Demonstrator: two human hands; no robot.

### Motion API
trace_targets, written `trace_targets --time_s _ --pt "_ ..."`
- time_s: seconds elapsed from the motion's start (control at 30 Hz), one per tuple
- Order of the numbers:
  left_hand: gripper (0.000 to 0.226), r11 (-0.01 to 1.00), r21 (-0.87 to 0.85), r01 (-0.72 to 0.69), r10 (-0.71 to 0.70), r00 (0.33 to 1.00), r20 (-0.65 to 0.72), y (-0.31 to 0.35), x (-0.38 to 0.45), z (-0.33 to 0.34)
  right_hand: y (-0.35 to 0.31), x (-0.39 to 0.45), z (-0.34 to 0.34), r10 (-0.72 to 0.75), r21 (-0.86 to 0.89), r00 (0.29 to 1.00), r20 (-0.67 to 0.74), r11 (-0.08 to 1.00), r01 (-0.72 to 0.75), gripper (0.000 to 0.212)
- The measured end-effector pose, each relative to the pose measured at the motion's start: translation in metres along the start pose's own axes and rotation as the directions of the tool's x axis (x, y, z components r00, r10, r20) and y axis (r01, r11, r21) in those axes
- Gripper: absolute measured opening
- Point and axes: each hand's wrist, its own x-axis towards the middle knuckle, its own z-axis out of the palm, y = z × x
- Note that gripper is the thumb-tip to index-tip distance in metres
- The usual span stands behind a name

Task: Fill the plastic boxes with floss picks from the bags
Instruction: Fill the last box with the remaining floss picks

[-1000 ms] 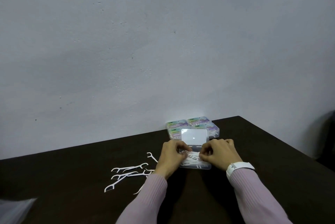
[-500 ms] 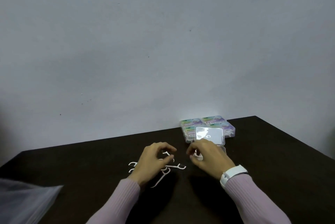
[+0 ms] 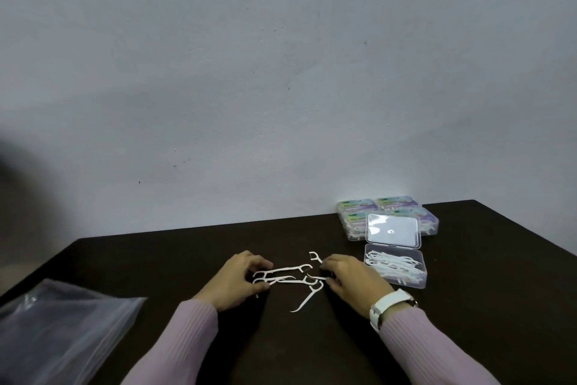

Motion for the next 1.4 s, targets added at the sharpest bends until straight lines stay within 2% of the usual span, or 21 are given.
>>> trace_targets --time_s 0.13,0.43,0.57,0.73,0.83,0.93,1.03,1.1,1.2,1.4 --pt "0.031 0.995 -0.100 -0.027 0.022 0.998 -0.052 -0.005 0.001 0.004 0.001 -0.001 -0.003 0.026 -0.010 0.998 -0.061 1.000 -0.026 0.027" --pt "0.026 0.963 -0.253 -0.098 0.054 0.983 -0.175 -0.007 0.005 0.014 0.001 -0.004 -0.003 0.117 0.005 0.992 -0.054 0.993 -0.117 0.022" --pt "0.034 0.979 -0.161 -0.125 0.087 0.971 -0.225 -0.004 0.008 0.019 -0.004 -0.005 -0.003 0.130 0.005 0.986 -0.100 0.991 -0.131 0.014" --pt "0.040 0.991 -0.049 -0.122 0.113 0.981 -0.159 0.004 0.011 0.023 -0.010 -0.004 -0.002 0.111 -0.020 0.983 -0.149 0.993 -0.115 0.016" --pt "0.027 0.991 0.013 -0.136 0.136 0.981 -0.138 0.007 0.011 0.022 -0.011 -0.003 -0.001 0.097 -0.006 0.988 -0.124 0.995 -0.098 0.026" --pt "0.014 0.992 0.020 -0.124 0.125 0.981 -0.145 0.007 0.009 0.020 -0.014 -0.005 -0.003 0.094 -0.006 0.994 -0.049 0.996 -0.094 0.047" --pt "0.019 0.993 -0.056 -0.100 0.092 0.987 -0.129 0.007 0.008 0.016 -0.017 -0.008 -0.004 0.072 -0.043 0.997 0.030 0.997 -0.071 0.068" --pt "0.025 0.993 -0.078 -0.089 0.083 0.994 -0.075 0.007 0.007 0.011 -0.019 -0.008 -0.004 0.052 -0.066 0.997 0.058 0.997 -0.048 0.074" --pt "0.025 0.993 -0.080 -0.086 0.084 0.996 -0.029 0.007 0.006 0.007 -0.022 -0.009 -0.006 0.025 -0.009 0.997 0.069 1.000 -0.025 0.059" --pt "0.006 0.990 -0.106 -0.090 0.085 0.995 -0.044 0.011 0.004 0.008 -0.030 -0.010 -0.011 -0.006 0.084 0.999 0.050 0.996 0.001 0.029"
